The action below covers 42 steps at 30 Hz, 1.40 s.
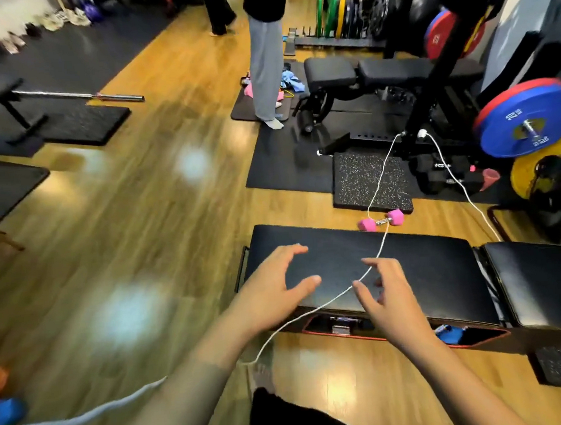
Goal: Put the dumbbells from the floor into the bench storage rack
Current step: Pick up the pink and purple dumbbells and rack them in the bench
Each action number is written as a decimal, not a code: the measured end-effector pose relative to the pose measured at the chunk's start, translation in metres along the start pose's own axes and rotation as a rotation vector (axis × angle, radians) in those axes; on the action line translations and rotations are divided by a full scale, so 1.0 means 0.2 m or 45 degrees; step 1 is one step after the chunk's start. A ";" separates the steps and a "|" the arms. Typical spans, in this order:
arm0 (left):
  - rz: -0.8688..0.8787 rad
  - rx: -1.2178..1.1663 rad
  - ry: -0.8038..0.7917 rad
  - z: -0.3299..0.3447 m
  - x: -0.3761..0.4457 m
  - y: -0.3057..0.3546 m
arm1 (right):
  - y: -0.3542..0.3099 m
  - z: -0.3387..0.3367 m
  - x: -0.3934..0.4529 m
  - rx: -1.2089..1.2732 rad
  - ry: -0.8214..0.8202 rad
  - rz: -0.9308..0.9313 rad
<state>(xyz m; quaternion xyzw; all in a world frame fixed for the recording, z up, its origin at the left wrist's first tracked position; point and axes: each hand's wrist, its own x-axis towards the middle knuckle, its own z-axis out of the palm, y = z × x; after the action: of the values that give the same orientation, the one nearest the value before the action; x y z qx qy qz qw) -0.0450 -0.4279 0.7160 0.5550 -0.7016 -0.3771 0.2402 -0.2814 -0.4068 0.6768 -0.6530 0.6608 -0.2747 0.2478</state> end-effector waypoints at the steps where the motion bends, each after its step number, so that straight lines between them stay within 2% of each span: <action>1: 0.004 0.021 -0.004 -0.06 0.04 -0.04 | -0.05 0.04 0.05 -0.011 0.008 -0.002; 7: -0.032 0.061 -0.052 -0.53 0.34 -0.32 | -0.34 0.34 0.47 -0.026 0.004 0.067; 16: 0.092 0.092 -0.172 -1.12 0.84 -0.66 | -0.78 0.68 1.04 -0.063 0.101 0.173; 25: 0.427 0.096 -0.475 -1.57 1.46 -1.02 | -1.14 1.08 1.45 -0.089 0.406 0.461; 30: 0.611 0.139 -0.659 -1.73 1.88 -1.07 | -1.31 1.17 1.56 -0.125 0.619 0.677; 35: 0.810 0.263 -0.858 -1.81 2.31 -1.08 | -1.32 1.30 1.73 -0.078 0.721 0.915; 38: 0.847 0.439 -0.832 -1.92 2.76 -1.10 | -1.26 1.32 1.96 -0.049 0.740 0.965; 42: 0.793 0.623 -0.642 -2.35 3.43 -1.09 | -1.20 1.27 2.36 0.015 0.760 1.000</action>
<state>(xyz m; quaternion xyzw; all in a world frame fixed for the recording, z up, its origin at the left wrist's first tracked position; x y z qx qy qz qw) 0.2551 -1.2312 0.7688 0.2494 -0.9394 -0.2338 0.0260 0.0569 -0.8882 0.6721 -0.2460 0.8977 -0.3392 0.1362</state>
